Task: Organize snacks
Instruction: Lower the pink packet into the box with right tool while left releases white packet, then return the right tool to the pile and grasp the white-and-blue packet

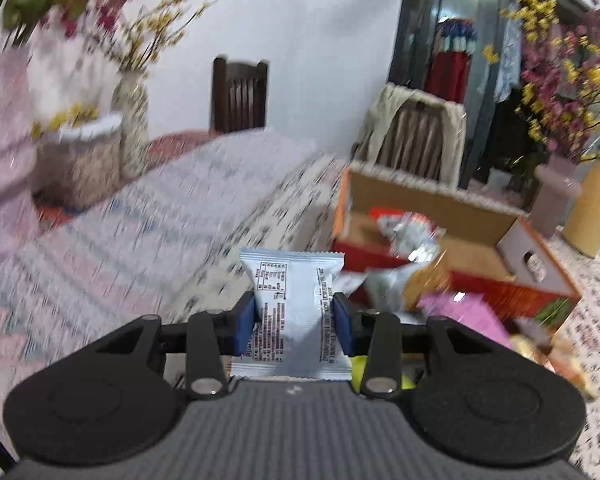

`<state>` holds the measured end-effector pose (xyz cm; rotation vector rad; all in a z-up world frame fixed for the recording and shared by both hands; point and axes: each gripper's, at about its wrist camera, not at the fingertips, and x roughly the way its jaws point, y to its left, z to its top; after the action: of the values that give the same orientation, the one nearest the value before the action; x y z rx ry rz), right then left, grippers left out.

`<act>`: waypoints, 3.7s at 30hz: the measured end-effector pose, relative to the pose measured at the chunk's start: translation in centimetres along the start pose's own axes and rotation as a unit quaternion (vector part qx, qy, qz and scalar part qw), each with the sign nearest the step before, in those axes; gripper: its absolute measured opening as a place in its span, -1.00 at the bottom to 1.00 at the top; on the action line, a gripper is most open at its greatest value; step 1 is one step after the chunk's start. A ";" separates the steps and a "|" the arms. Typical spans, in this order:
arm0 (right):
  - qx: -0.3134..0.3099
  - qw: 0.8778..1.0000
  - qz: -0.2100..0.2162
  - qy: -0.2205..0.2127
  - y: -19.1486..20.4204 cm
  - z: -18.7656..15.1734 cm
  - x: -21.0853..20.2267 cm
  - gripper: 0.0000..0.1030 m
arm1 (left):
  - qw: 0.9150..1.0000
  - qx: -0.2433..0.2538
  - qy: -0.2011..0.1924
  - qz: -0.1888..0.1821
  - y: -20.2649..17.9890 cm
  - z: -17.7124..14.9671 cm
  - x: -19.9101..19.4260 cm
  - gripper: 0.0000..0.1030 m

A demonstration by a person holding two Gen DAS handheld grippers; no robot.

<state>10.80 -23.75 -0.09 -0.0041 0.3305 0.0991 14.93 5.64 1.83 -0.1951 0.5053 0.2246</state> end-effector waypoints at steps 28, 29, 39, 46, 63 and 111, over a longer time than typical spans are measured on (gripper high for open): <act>0.009 0.999 0.020 -0.029 -0.3 7.8 13.3 0.18 | 0.992 0.075 -0.058 -0.079 -10.1 7.8 6.6 -0.19; 0.008 0.999 0.020 -0.025 -0.2 8.0 14.1 0.18 | 0.992 0.075 -0.058 -0.081 -10.3 7.9 7.3 -0.19; 0.018 0.999 0.037 0.007 0.2 6.9 19.5 0.18 | 0.993 0.076 -0.039 -0.086 -10.0 6.8 11.8 -0.19; 0.011 0.999 0.039 0.019 0.8 6.5 19.7 0.18 | 0.994 0.062 -0.028 -0.080 -9.4 6.7 12.2 -0.14; 0.023 0.999 0.032 -0.009 0.2 6.9 18.0 1.00 | 0.994 0.031 -0.071 -0.076 -8.8 7.1 8.8 1.00; 0.038 0.995 0.015 0.087 0.9 -2.4 3.5 1.00 | 0.992 0.017 -0.032 -0.124 0.2 -2.6 -0.4 1.00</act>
<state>13.22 -22.59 -3.44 0.0688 0.5088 0.1164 13.31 5.16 -0.23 -0.2154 0.4170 -0.0200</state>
